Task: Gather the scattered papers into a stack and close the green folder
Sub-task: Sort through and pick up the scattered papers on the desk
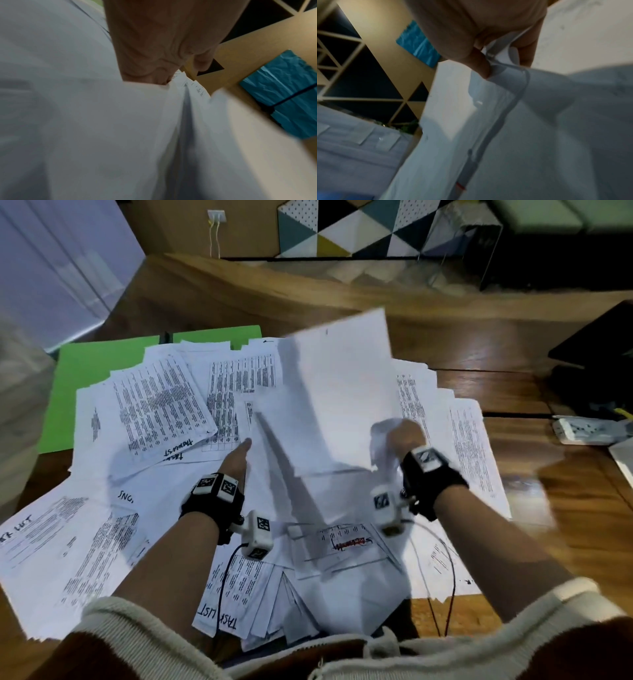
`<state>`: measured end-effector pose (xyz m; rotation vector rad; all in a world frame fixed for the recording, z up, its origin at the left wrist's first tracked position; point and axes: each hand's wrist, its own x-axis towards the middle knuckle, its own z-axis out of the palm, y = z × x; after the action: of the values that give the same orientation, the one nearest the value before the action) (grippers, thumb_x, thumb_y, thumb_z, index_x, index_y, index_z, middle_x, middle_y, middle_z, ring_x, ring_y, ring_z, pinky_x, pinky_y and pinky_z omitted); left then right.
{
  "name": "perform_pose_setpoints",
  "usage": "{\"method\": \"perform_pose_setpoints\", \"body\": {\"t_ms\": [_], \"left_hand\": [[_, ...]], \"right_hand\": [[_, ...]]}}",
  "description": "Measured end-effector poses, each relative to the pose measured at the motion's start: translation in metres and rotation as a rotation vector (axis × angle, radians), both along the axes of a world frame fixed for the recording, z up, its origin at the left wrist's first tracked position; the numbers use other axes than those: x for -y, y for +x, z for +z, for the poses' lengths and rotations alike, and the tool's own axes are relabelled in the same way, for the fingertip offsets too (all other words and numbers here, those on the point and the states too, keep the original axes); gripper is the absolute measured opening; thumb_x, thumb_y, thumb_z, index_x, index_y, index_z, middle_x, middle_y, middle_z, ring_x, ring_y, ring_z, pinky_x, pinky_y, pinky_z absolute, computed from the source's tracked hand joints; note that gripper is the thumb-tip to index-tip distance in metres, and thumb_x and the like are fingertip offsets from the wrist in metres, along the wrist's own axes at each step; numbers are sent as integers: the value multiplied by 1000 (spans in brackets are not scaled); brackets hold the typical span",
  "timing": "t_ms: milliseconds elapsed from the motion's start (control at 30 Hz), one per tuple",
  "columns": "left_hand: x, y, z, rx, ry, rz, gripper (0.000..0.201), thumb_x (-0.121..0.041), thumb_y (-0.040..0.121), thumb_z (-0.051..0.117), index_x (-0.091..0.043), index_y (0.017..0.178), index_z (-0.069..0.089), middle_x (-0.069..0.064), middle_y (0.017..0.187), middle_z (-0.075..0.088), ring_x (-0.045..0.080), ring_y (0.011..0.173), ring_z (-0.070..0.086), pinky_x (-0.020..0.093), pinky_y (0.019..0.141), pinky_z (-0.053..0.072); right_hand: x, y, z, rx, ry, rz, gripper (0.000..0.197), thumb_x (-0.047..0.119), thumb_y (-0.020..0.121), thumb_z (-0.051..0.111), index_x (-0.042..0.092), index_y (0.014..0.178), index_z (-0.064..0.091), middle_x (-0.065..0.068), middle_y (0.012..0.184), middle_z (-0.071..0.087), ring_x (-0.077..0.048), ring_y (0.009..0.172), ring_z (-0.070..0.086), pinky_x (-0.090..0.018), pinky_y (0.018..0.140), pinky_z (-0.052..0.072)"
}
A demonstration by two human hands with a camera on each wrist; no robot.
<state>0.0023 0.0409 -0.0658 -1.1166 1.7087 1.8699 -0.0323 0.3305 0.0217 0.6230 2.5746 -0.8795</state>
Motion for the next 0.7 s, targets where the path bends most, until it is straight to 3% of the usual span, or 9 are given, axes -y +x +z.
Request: {"method": "perform_pose_setpoints", "body": {"t_ms": [67,133,200,300,400,500,600,700], "left_hand": [[10,-7,-32,54,130,17,116,-78,50,69,-26,147,31,12,155,20,33,143,23,52,116,18],[5,-7,-21,54,124,-13,114,-73,40,78,-31,140,44,7,152,32,30,139,33,50,114,23],[6,-11,-26,19,2,-40,112,-53,44,87,-18,140,44,8,144,44,27,132,43,43,107,35],[-4,-7,-2,33,-300,-257,103,-32,51,91,2,135,44,16,136,52,30,123,52,40,100,44],[-4,-4,5,40,-590,-391,47,-2,80,69,8,124,54,20,129,57,32,119,55,36,100,43],[4,0,12,47,-679,-394,41,0,85,62,7,124,54,22,131,55,34,119,53,34,95,42],[16,3,9,92,-672,-376,37,1,87,59,9,123,53,24,128,55,36,117,54,35,88,43],[19,7,5,89,-675,-426,35,-2,86,60,7,120,56,23,128,56,34,116,55,31,87,42]], "right_hand": [[17,21,-25,82,-49,-1,38,5,95,45,-7,131,45,-23,138,48,-33,128,47,-31,100,38],[34,35,-47,128,-91,17,44,1,94,42,-7,136,32,-26,139,44,-37,129,45,-33,101,38],[50,45,-59,165,-101,93,51,1,93,42,-6,140,23,-25,138,44,-36,127,45,-33,100,39],[64,49,-70,172,-103,225,55,2,92,44,-2,142,22,-22,134,49,-34,121,50,-32,94,42],[56,40,-74,130,10,280,51,18,90,52,2,135,35,-18,128,54,-33,115,54,-36,96,45],[30,26,-68,94,185,167,65,29,85,63,6,137,33,-16,138,39,-33,127,40,-49,104,40],[7,16,-64,194,204,92,91,40,81,70,4,145,17,-20,147,24,-39,135,28,-50,109,34],[7,14,-70,197,-55,-26,91,30,70,81,5,138,24,-19,138,39,-40,120,49,-47,95,49]]}}
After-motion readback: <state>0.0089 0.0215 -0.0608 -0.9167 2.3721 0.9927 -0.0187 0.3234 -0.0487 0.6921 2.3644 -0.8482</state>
